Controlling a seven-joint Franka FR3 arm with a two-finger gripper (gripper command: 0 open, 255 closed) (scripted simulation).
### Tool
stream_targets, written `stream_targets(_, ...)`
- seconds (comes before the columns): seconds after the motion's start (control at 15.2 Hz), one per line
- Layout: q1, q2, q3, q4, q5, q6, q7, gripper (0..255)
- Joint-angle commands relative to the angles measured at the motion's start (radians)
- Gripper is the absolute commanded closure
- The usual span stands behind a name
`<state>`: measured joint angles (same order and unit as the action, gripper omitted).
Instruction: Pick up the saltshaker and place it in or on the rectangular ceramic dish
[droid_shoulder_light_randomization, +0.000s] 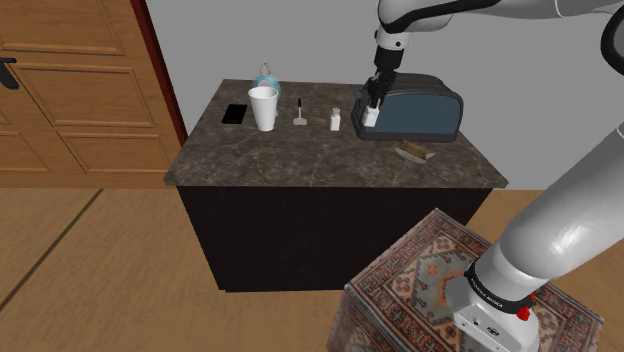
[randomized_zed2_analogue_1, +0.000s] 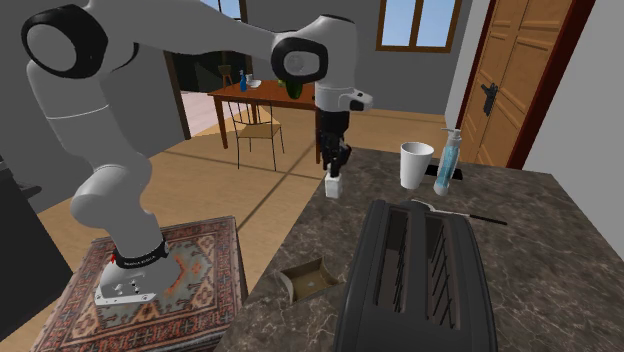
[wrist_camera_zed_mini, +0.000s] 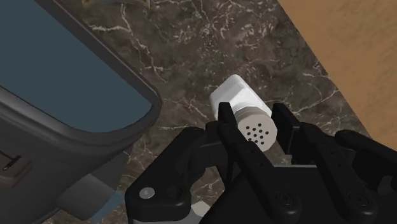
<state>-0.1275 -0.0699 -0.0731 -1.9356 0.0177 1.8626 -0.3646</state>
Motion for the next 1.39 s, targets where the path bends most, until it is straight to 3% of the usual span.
stream_targets(0.0,-0.021,-0.034,-0.024,-0.033,-0.005,-0.002,-0.044,255)
stream_targets(0.86,-0.159,-0.137,-0.203,-0.09,-0.055,-0.047,-0.343,255)
stream_targets(1.32,-0.16,-0.126,-0.207,-0.174,-0.054,0.047,-0.346,255)
